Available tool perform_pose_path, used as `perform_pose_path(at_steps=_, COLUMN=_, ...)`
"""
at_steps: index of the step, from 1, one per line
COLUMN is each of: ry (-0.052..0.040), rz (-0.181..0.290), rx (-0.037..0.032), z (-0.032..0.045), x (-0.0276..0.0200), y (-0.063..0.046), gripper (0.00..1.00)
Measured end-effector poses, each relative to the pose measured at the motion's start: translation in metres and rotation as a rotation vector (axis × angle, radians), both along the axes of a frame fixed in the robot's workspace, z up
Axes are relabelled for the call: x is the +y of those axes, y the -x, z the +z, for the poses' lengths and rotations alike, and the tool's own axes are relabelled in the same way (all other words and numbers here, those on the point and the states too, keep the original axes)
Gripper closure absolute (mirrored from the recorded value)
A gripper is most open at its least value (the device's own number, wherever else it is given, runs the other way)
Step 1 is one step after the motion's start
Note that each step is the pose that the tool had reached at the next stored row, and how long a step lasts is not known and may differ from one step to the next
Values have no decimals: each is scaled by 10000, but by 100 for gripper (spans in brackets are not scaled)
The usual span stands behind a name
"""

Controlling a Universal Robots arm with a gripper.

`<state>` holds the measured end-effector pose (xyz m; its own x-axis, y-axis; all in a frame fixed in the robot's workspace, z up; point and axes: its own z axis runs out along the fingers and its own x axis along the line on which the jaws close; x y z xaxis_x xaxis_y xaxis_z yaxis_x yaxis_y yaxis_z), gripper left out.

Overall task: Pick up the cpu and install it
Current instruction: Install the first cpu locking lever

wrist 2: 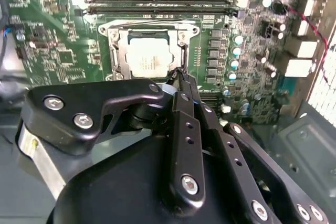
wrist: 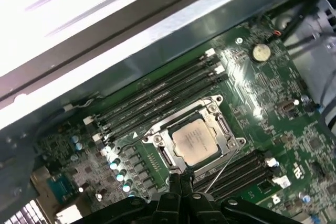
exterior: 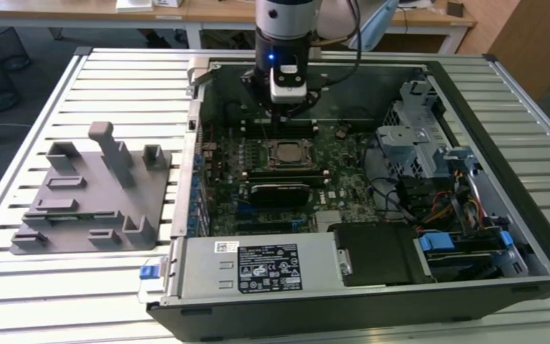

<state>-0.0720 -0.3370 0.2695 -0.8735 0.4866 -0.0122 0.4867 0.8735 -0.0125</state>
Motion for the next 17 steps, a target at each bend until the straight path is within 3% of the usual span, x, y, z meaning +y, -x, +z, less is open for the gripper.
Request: perform_pose_path(at_steps=17, ry=1, rz=3073, rx=0, z=-24, x=0, y=0, gripper=88)
